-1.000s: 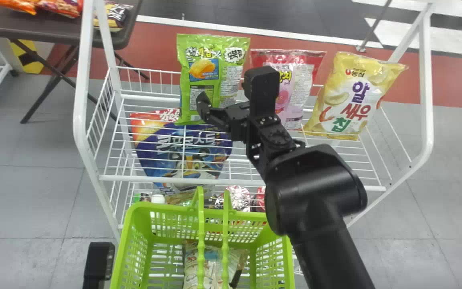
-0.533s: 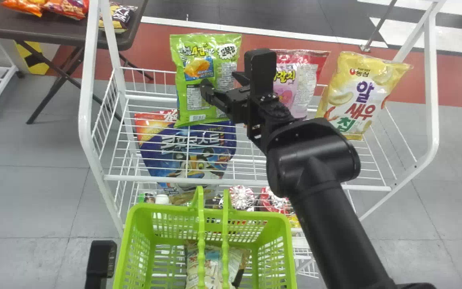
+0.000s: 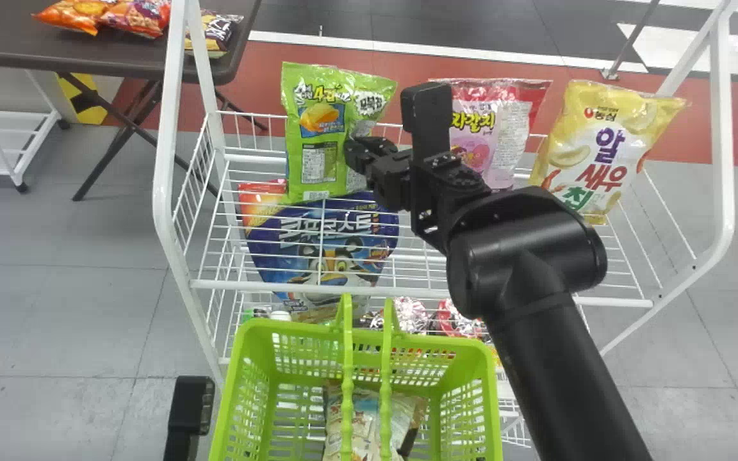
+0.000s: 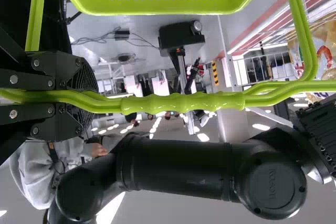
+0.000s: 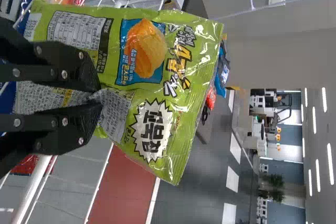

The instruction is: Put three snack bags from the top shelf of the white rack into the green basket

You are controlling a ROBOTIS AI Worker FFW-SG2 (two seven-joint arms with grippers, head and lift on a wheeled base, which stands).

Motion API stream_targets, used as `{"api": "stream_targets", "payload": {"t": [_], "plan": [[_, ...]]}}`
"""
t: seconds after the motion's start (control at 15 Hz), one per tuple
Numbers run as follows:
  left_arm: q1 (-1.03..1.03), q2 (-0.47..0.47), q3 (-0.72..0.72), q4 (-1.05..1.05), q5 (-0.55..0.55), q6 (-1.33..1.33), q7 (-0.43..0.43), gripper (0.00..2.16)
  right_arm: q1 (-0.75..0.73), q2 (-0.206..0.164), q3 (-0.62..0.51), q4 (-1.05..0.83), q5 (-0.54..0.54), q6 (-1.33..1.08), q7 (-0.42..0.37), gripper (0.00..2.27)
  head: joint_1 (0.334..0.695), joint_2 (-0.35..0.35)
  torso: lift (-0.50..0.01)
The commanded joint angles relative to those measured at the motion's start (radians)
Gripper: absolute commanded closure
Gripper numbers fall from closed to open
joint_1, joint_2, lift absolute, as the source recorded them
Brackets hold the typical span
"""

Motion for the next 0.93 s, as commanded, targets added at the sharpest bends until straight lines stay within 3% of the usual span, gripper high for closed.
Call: {"api": "stream_targets", "payload": {"t": [0.0,0.13,0.27,0.4,0.67,0.87], "plan": [[0.0,0.0,0.002,0.002,0.001,0.0,0.0,2.14,0.133,0.002,0.001,-0.206,0.008,0.08,0.003,2.11,0.695,-0.107,0.0],[0.002,0.0,0.001,0.004,0.004,0.0,0.001,2.14,0.252,0.0,0.007,-0.4,0.042,0.117,0.003,2.11,0.695,-0.104,0.0],[0.0,0.0,-0.007,-0.001,0.001,0.003,0.009,2.14,0.364,-0.058,-0.027,-0.578,0.048,0.181,0.022,2.1,0.695,-0.113,0.0],[-0.001,-0.002,-0.019,-0.001,-0.005,0.003,0.017,2.15,0.469,-0.086,-0.134,-0.715,0.017,0.273,0.08,2.1,0.695,-0.148,0.0],[-0.012,-0.002,-0.018,0.008,-0.006,0.003,0.037,2.14,0.743,-0.083,-0.363,-0.939,-0.056,0.258,0.217,2.1,0.695,-0.326,0.0],[0.0,-0.009,-0.021,0.008,-0.008,-0.003,0.047,2.15,0.817,-0.083,-0.539,-0.96,-0.155,0.243,0.283,2.1,0.695,-0.35,0.0]]}}
